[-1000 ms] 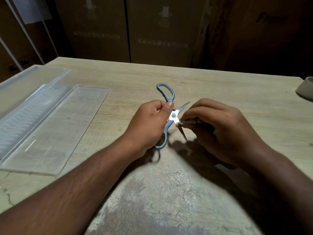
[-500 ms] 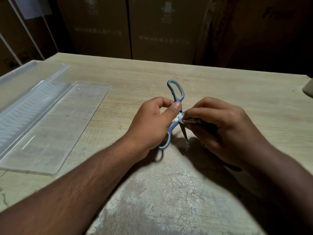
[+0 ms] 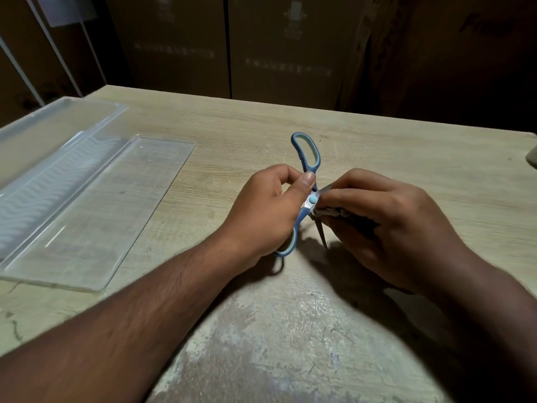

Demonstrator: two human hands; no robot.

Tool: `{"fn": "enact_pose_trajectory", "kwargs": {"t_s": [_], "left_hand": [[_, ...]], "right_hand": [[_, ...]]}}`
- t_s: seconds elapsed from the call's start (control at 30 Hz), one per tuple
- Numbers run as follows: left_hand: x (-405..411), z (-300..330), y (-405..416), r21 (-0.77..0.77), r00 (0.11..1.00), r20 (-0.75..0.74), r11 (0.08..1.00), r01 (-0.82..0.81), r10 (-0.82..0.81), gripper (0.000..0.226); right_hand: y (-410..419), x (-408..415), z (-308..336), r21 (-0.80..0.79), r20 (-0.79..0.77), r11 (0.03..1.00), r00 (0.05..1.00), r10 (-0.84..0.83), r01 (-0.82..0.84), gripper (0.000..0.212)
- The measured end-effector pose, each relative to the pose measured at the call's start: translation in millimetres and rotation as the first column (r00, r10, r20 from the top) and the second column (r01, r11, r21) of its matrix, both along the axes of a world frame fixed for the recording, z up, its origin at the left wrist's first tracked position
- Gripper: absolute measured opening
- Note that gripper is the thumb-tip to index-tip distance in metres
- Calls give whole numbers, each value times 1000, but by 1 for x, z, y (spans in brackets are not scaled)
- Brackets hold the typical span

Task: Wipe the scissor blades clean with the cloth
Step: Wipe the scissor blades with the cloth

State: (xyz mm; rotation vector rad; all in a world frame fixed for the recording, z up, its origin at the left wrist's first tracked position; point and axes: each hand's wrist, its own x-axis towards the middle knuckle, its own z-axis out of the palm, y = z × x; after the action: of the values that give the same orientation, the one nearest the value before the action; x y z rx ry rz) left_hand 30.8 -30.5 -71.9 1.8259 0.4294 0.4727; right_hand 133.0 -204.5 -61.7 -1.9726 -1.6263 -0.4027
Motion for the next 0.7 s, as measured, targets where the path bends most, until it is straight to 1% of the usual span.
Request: {"fn": "enact_pose_trajectory", "kwargs": {"t_s": [0.07, 0.2, 0.27, 0.4, 0.47, 0.57, 0.63, 0.7], "left_hand": [[1, -2, 2, -1, 1000, 13, 1000, -2, 2, 30], [1, -2, 2, 41, 998, 0, 997, 68, -68, 34], [1, -2, 2, 42, 997, -3, 996, 74, -74, 35], [1, -2, 2, 38, 999, 21, 999, 32, -33, 33], [0, -1, 3, 12, 999, 23, 1000, 26, -26, 32], [1, -2, 5, 42, 996, 13, 996, 83, -83, 35], [1, -3, 5, 52, 993, 21, 992, 115, -116, 40], [0, -3, 5, 51, 993, 27, 992, 116, -117, 40]], "right_hand": [[-1, 0, 1, -11, 18, 1000, 1000, -7, 7, 25], [-1, -3, 2, 34, 88, 997, 993, -76, 73, 20], [1, -5, 2, 52, 84, 994, 991, -101, 97, 20], [2, -5, 1, 25, 35, 999, 998, -43, 42, 21], [1, -5, 3, -2, 56, 1000, 998, -25, 25, 21], [-2, -7, 6, 13, 103, 998, 992, -69, 68, 21], [-2, -9, 5, 24, 102, 995, 990, -95, 93, 22], [0, -7, 5, 12, 95, 996, 991, -92, 91, 23]]}}
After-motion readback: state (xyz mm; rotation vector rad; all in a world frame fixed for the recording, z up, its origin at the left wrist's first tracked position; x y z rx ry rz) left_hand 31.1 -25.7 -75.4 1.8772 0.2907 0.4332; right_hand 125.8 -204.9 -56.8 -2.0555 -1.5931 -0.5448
